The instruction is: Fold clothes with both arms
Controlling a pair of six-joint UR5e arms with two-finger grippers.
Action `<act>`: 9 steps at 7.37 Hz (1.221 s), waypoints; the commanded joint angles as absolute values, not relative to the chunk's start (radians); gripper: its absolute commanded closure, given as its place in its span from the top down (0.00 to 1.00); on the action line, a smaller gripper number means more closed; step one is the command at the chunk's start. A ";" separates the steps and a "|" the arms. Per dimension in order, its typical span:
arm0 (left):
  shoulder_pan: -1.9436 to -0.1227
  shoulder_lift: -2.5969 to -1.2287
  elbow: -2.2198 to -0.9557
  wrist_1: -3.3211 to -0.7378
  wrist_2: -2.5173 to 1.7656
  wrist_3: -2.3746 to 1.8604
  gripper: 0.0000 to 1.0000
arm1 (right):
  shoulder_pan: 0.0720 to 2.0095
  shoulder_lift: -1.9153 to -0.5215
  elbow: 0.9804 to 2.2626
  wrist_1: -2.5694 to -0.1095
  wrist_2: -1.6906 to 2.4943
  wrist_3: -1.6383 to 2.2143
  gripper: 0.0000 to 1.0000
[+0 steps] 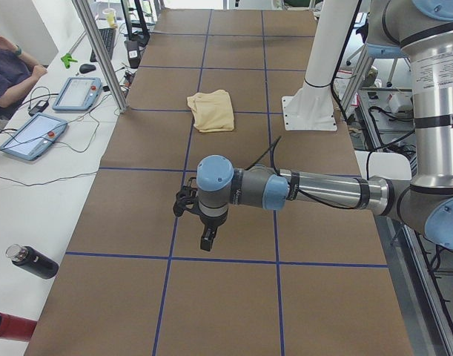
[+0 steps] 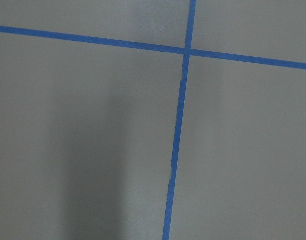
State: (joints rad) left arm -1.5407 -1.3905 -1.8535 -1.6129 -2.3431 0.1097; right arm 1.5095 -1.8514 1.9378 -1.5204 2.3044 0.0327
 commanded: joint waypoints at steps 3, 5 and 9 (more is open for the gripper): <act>-1.540 -1.388 -1.858 -1.615 -2.309 0.110 1.00 | 1.509 -1.852 1.930 -1.522 2.303 0.040 1.00; -1.540 -1.388 -1.858 -1.615 -2.309 0.109 1.00 | 1.509 -1.853 1.927 -1.522 2.303 0.041 1.00; -1.540 -1.390 -1.856 -1.615 -2.309 0.109 1.00 | 1.509 -1.853 1.924 -1.522 2.303 0.041 1.00</act>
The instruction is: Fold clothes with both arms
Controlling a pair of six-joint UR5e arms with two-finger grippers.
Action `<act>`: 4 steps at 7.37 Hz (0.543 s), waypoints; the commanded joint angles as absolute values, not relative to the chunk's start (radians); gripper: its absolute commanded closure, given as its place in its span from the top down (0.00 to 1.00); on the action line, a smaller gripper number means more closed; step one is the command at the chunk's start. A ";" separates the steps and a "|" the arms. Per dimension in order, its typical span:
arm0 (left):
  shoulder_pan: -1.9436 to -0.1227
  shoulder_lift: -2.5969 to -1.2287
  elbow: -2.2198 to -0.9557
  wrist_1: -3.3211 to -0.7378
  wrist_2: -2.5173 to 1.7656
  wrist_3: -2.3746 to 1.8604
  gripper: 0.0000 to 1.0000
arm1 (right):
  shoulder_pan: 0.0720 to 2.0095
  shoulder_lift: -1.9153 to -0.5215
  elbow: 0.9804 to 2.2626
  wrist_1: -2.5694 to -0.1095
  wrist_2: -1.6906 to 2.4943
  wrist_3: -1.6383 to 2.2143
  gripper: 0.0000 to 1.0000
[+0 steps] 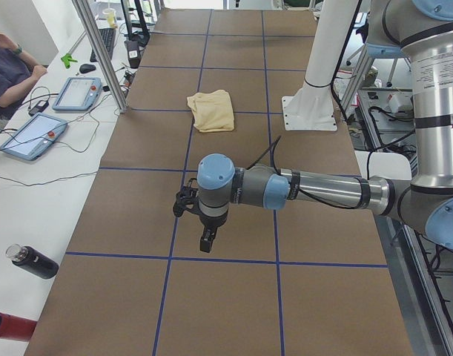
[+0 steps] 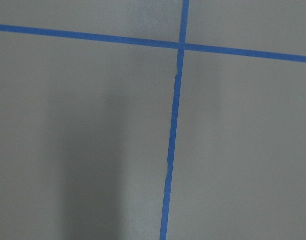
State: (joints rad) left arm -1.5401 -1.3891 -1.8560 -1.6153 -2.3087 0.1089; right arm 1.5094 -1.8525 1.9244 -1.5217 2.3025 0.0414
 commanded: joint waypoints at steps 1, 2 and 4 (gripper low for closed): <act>-1.540 -1.390 -1.858 -1.615 -2.309 0.109 1.00 | 1.509 -1.852 1.924 -1.522 2.303 0.041 1.00; -1.540 -1.390 -1.856 -1.615 -2.309 0.109 1.00 | 1.509 -1.852 1.924 -1.522 2.301 0.041 1.00; -1.540 -1.390 -1.858 -1.615 -2.309 0.109 1.00 | 1.509 -1.853 1.924 -1.522 2.301 0.041 1.00</act>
